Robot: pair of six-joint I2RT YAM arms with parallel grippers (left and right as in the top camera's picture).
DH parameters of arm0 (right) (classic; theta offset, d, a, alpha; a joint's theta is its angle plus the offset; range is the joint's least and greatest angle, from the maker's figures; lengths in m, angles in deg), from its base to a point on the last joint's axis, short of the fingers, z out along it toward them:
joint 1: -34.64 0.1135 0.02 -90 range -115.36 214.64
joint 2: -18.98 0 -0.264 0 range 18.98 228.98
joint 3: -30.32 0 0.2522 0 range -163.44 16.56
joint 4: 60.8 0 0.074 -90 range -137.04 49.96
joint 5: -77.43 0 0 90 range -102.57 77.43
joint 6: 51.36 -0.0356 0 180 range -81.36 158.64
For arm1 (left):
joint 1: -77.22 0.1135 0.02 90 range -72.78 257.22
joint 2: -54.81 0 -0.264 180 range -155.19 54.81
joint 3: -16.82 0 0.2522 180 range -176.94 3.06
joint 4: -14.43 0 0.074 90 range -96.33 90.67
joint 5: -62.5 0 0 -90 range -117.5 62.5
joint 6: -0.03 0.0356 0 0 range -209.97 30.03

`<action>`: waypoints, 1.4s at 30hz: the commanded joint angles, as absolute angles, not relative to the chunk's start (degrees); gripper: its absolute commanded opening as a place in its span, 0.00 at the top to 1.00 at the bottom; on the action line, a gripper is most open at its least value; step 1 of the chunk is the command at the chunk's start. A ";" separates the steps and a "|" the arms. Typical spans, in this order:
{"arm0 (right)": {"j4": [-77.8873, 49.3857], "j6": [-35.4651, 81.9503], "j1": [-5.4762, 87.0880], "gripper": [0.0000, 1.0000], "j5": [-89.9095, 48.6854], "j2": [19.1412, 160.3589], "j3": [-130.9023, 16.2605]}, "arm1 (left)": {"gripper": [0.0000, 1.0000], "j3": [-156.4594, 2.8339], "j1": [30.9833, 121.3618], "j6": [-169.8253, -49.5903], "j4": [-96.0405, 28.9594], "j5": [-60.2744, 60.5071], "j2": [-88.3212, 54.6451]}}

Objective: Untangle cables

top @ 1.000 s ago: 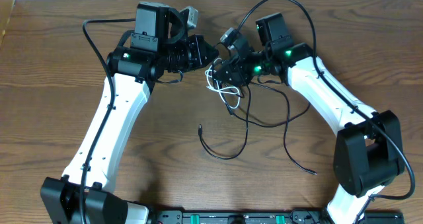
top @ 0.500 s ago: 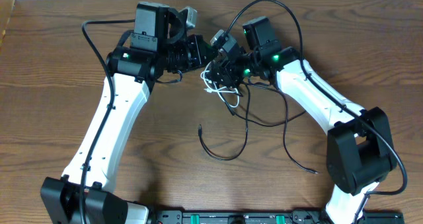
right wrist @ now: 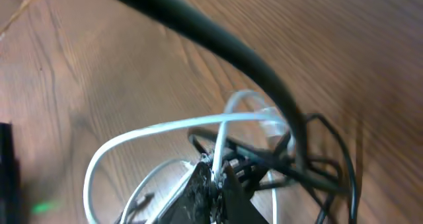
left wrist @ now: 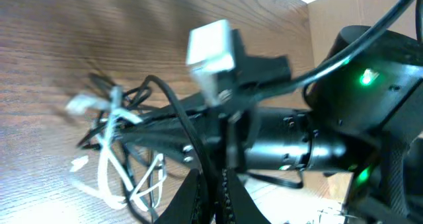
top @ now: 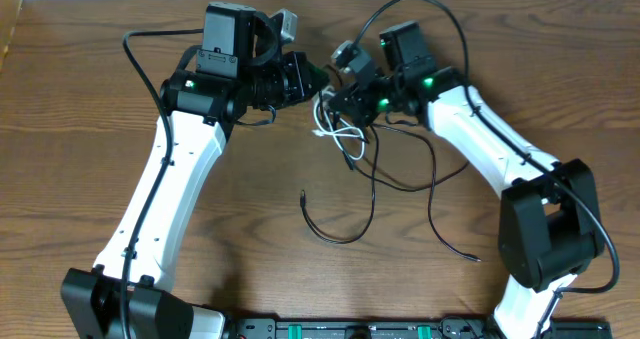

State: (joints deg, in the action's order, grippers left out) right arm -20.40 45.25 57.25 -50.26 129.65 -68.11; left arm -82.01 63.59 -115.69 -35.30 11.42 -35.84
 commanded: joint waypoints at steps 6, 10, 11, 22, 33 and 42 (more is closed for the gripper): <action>-15.46 43.39 50.50 0.99 -51.94 112.69 -68.41 | 0.92 -82.41 63.99 -115.75 -39.39 -0.43 -35.43; -14.22 43.39 46.87 0.99 -51.70 104.58 -68.41 | 0.92 -82.39 63.99 -115.77 -41.38 -4.76 -35.43; -14.17 43.37 46.11 0.99 -51.73 103.33 -68.41 | 0.92 -82.41 63.99 -115.75 -41.77 -5.35 -35.43; -9.39 42.98 42.67 0.99 -51.68 98.79 -68.39 | 0.92 -82.39 63.97 -115.64 -42.73 -4.23 -35.43; -6.13 44.03 49.69 0.57 -51.97 110.09 -68.39 | 0.92 -82.41 63.97 -112.12 -30.01 21.89 -35.43; -11.97 44.47 54.52 0.53 -51.94 119.11 -68.39 | 0.93 -82.39 63.97 -119.90 -27.13 24.44 -35.43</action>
